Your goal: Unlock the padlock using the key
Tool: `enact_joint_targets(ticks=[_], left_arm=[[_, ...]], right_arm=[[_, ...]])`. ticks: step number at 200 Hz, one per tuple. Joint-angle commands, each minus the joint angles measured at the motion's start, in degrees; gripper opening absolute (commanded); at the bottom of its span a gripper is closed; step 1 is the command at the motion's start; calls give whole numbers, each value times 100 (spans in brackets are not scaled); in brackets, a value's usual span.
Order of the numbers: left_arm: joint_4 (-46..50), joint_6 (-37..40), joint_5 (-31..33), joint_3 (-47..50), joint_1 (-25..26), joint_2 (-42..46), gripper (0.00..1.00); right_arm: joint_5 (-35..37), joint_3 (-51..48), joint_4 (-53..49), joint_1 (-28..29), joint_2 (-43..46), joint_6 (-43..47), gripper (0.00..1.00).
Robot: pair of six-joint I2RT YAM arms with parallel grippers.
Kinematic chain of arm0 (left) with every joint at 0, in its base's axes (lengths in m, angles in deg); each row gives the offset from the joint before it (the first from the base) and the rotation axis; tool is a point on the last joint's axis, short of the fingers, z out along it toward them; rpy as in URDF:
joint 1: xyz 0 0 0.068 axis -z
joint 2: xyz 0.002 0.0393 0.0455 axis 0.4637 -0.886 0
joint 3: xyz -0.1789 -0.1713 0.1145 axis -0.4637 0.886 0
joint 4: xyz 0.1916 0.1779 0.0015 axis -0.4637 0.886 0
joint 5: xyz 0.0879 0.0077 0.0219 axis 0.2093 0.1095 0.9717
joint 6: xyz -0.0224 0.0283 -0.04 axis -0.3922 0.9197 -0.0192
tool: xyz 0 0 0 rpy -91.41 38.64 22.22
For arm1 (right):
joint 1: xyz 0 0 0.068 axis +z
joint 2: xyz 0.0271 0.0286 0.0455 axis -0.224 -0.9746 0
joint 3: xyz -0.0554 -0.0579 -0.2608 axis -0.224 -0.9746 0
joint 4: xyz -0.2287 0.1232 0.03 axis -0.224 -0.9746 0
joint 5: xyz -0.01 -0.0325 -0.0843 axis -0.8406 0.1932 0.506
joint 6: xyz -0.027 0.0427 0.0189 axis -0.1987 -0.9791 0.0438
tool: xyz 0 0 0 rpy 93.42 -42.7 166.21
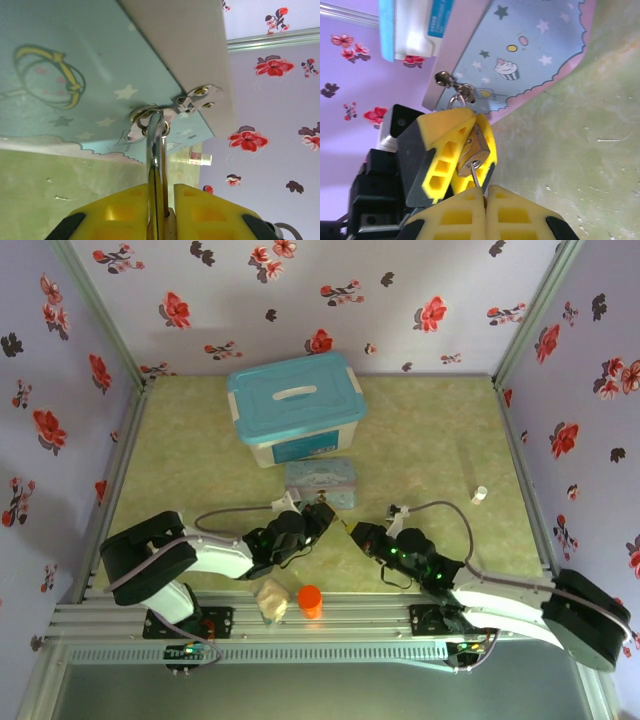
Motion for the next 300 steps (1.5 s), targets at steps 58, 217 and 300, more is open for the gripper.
enact_joint_targets(ticks=[58, 217, 300], left_arm=[[-937, -7, 148, 8, -8, -95, 0], [-894, 100, 108, 79, -36, 53, 0], [-939, 42, 4, 11, -27, 18, 0]], right_arm=[[-97, 4, 66, -41, 60, 300, 0], [-22, 146, 497, -52, -516, 323, 0], [-175, 236, 671, -102, -645, 404, 0]])
